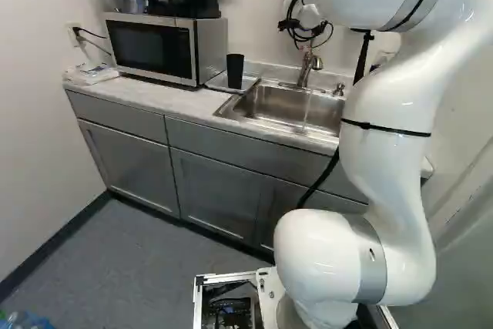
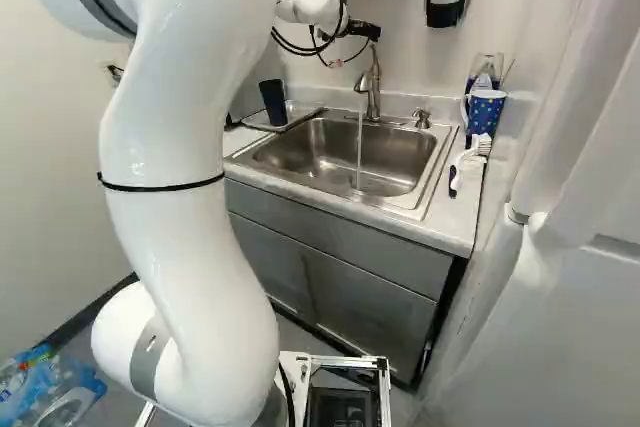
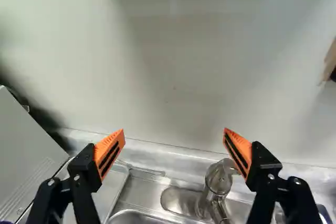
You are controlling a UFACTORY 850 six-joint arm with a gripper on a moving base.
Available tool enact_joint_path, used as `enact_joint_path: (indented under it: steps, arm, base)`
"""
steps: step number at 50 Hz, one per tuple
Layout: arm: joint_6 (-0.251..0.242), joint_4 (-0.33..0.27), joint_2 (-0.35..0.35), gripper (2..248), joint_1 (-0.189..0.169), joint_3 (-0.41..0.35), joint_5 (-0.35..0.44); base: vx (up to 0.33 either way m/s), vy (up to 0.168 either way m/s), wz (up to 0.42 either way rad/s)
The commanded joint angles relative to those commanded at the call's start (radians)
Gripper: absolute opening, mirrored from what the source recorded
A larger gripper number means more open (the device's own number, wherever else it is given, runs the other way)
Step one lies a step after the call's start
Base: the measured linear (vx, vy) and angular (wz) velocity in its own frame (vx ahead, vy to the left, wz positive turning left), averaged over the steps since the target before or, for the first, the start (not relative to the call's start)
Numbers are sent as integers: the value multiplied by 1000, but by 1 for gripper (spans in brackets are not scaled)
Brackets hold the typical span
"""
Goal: Rinse the cup and place it in the tray
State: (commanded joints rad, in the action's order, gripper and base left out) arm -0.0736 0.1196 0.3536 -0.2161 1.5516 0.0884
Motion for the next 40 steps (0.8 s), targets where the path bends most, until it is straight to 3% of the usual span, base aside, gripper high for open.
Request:
enact_joint_path:
  steps: [40]
  arm:
    - [0, 0, -14, 247, 1, -16, -22]
  base:
    - [0, 0, 0]
